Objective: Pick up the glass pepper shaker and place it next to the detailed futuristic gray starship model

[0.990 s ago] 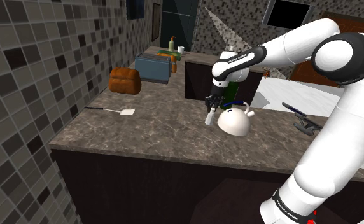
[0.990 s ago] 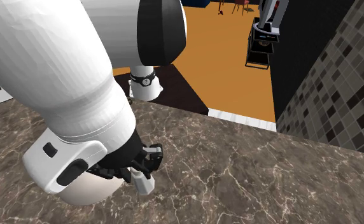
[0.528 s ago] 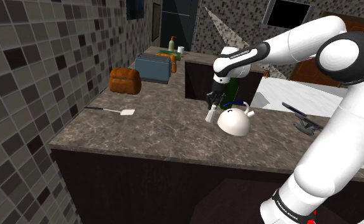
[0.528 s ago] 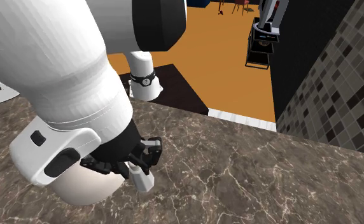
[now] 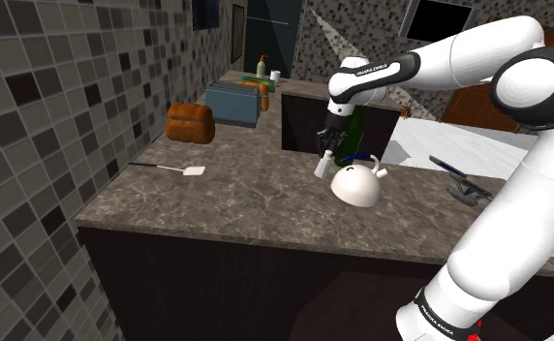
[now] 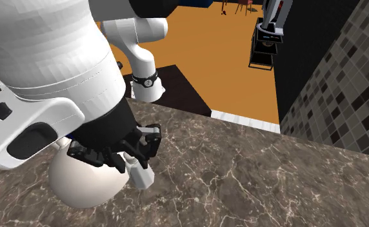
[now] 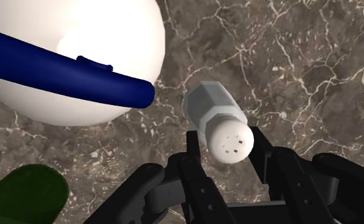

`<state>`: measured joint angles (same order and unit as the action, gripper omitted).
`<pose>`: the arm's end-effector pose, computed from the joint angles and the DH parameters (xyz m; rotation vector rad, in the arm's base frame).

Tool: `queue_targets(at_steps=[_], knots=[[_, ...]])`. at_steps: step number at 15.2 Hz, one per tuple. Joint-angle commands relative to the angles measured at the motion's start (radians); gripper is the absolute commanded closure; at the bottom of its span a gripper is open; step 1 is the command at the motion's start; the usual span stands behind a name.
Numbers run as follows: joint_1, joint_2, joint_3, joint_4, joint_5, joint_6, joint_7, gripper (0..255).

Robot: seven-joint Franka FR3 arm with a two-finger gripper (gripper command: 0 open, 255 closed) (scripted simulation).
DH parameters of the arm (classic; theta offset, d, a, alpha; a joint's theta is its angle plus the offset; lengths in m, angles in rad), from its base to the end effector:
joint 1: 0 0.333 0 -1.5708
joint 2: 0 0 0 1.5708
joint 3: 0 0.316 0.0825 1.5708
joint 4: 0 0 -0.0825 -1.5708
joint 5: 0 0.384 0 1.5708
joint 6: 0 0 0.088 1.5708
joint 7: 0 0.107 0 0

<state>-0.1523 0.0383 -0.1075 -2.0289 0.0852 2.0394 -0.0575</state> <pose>0.5392 -0.1380 0.4261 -3.0443 0.3699 0.0243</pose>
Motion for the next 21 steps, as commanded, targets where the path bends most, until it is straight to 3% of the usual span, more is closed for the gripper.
queue_targets(at_steps=[1, 21], knots=[[0.001, -0.011, 0.000, 0.015, -0.003, -0.026, 0.004, 255], [0.000, -0.053, 0.000, 0.235, -0.014, -0.288, 0.025, 255]])
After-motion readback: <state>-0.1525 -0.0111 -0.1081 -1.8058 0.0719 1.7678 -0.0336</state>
